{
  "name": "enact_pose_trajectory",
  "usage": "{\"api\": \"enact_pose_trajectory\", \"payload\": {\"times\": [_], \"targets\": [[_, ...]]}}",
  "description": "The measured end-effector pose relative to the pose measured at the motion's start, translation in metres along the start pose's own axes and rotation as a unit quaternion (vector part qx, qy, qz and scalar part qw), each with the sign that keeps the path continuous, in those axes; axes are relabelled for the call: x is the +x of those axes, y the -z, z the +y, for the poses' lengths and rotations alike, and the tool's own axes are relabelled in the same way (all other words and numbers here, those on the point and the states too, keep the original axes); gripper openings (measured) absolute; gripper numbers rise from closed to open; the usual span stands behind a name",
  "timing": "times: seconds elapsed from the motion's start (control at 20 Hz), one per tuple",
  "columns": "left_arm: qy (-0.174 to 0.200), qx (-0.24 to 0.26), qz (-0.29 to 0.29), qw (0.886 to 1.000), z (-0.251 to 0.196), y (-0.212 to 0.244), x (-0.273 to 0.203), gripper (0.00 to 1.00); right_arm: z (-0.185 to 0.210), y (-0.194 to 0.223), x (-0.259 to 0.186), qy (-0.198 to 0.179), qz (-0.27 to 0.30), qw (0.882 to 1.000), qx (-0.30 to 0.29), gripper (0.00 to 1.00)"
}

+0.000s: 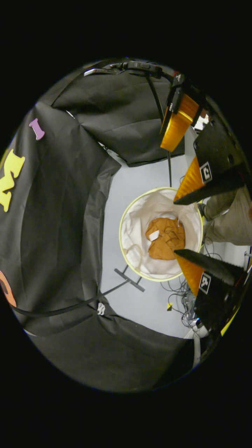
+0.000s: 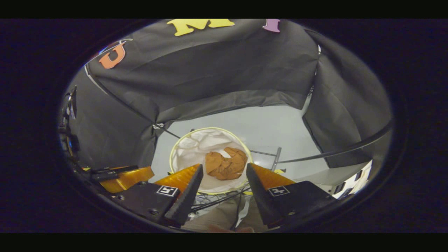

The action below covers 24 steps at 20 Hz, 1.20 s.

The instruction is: Grasp the clothes on the hanger with both hands and then place them into the laundry hamper below.

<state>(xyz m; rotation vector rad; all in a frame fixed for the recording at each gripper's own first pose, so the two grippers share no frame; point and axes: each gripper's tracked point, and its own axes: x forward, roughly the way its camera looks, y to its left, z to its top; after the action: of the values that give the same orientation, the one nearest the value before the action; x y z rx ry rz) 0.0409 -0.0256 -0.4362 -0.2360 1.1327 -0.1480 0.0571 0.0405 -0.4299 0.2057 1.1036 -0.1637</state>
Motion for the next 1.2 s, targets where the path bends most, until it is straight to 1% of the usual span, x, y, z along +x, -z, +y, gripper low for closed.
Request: {"api": "enact_pose_trajectory", "payload": {"times": [0.05,0.1,0.25,0.35,0.5,0.75,0.8,0.85,0.9,0.95,1.0,1.05,1.1,1.2], "targets": [[-0.001,0.001,-0.001,1.0,-0.001,0.0,-0.001,0.82,-0.002,-0.003,-0.006,0.003,-0.004,1.0,0.001,0.77],[-0.003,0.004,-0.003,1.0,-0.001,0.004,-0.003,0.95,-0.004,-0.006,-0.009,0.005,-0.008,1.0,0.002,0.79],[-0.009,0.003,-0.012,1.0,-0.004,0.013,-0.011,0.98,-0.013,-0.006,-0.019,0.003,-0.018,1.0,-0.01,0.79],[-0.019,-0.006,-0.017,1.0,-0.005,0.02,-0.02,0.97,-0.02,-0.004,-0.025,0.008,-0.021,1.0,-0.022,0.79],[-0.032,-0.039,-0.012,0.999,-0.008,0.043,-0.029,0.97,-0.036,0.006,-0.04,0.014,-0.019,0.999,-0.037,0.79],[-0.074,-0.079,0.004,0.994,-0.011,0.074,-0.054,0.97,-0.063,0.017,-0.073,0.012,-0.033,0.997,-0.066,0.78],[-0.076,-0.084,0.001,0.994,-0.016,0.077,-0.06,1.0,-0.07,0.02,-0.082,0.008,-0.041,0.997,-0.071,0.78],[-0.077,-0.087,-0.004,0.993,-0.022,0.078,-0.069,0.97,-0.076,0.021,-0.092,0.007,-0.051,0.996,-0.076,0.79],[-0.08,-0.087,-0.011,0.993,-0.028,0.081,-0.078,1.0,-0.082,0.023,-0.103,0.004,-0.062,0.995,-0.081,0.79],[-0.081,-0.083,-0.023,0.993,-0.035,0.08,-0.088,1.0,-0.089,0.026,-0.116,0.003,-0.071,0.994,-0.086,0.79],[-0.081,-0.08,-0.035,0.993,-0.044,0.081,-0.098,1.0,-0.095,0.027,-0.129,-0.002,-0.081,0.993,-0.089,0.76],[-0.079,-0.075,-0.048,0.993,-0.054,0.082,-0.111,1.0,-0.099,0.029,-0.141,-0.006,-0.092,0.992,-0.091,0.76],[-0.078,-0.072,-0.063,0.992,-0.063,0.084,-0.121,0.97,-0.103,0.029,-0.154,-0.013,-0.105,0.99,-0.093,0.79],[-0.075,-0.057,-0.099,0.991,-0.084,0.082,-0.149,0.97,-0.112,0.026,-0.183,-0.021,-0.135,0.986,-0.096,0.78]]}}
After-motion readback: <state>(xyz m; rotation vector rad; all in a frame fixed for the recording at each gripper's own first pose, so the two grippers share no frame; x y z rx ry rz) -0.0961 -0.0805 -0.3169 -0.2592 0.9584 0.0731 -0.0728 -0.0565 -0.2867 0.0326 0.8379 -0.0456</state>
